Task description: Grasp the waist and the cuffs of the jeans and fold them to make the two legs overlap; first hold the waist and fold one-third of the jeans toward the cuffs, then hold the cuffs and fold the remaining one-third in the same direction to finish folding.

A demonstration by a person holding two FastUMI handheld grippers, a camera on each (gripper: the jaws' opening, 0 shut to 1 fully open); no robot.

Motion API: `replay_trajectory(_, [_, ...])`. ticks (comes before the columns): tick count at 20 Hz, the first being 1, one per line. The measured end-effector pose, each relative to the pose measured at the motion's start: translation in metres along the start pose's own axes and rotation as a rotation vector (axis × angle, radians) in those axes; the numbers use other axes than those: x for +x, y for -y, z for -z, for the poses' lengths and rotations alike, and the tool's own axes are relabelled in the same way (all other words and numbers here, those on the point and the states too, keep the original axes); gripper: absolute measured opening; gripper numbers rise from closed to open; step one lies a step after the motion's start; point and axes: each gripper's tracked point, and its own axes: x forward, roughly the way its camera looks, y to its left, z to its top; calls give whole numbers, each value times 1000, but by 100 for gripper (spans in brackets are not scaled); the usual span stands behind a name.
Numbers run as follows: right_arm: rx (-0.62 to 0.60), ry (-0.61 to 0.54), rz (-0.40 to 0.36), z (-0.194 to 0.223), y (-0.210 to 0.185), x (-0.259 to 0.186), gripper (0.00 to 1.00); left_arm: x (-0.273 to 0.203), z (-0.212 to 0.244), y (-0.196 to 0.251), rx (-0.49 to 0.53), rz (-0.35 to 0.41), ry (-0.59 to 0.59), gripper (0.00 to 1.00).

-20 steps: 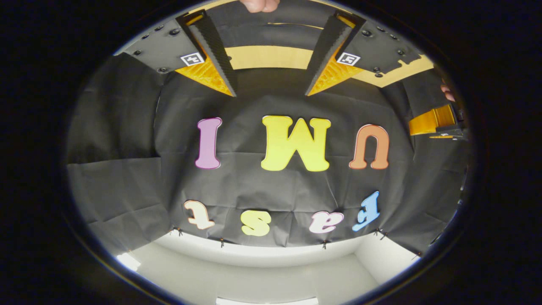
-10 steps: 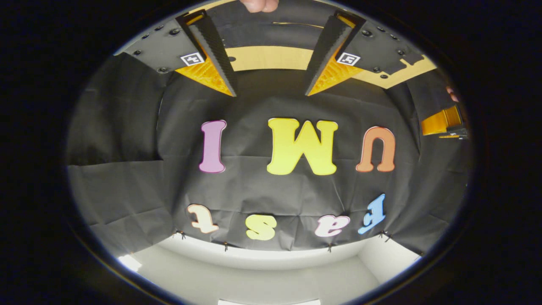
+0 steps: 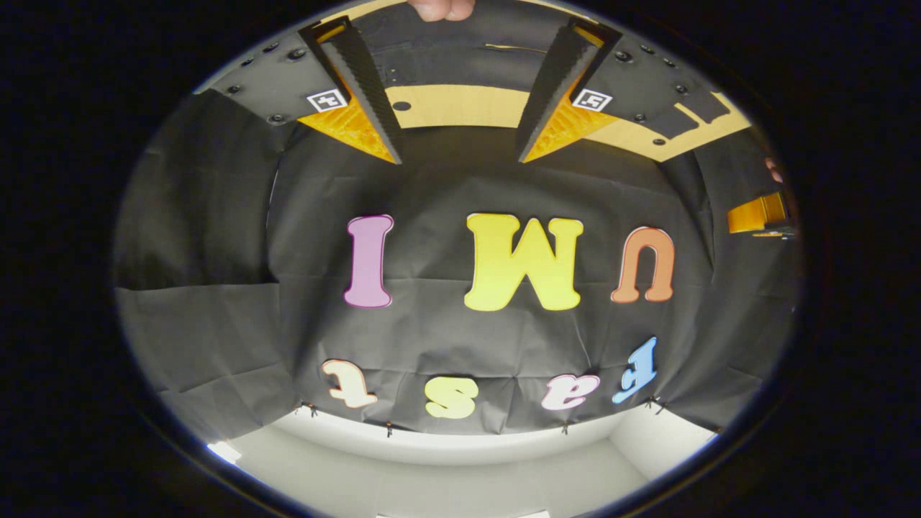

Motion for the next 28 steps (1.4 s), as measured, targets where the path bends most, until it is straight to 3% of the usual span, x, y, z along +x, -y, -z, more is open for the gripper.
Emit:
replay_trajectory(1, [-2, -21, 3, 6, 6, 0, 96, 0, 7, -12, -1, -30, -21, 100])
replay_trajectory(2, [2, -41, 3, 11, 9, 1, 97, -2, 11, -24, -11, -54, -37, 88])
replay_trajectory(3, [4, -57, 5, 16, 13, 2, 97, -1, 16, -39, -25, -81, -51, 89])
replay_trajectory(4, [-1, -74, 11, 21, 18, 4, 97, -1, 23, -55, -37, -113, -70, 98])
replay_trajectory(10, [-7, -220, 96, 61, 65, 1, 96, -8, 72, -163, -89, -268, -207, 99])
replay_trajectory(15, [111, -495, 136, 135, 99, -6, 97, -16, 166, -236, -384, -387, -455, 99])
replay_trajectory(19, [276, -658, 217, 181, 123, -16, 97, -18, 247, -250, -835, -504, -649, 99])
replay_trajectory(22, [412, -771, 335, 221, 151, -29, 99, -22, 285, -250, -1074, -615, -749, 99])
replay_trajectory(24, [483, -825, 412, 241, 171, -39, 96, -22, 298, -244, -1164, -669, -806, 99])
replay_trajectory(28, [511, -879, 493, 256, 186, -51, 98, -22, 323, -264, -1152, -711, -870, 99])
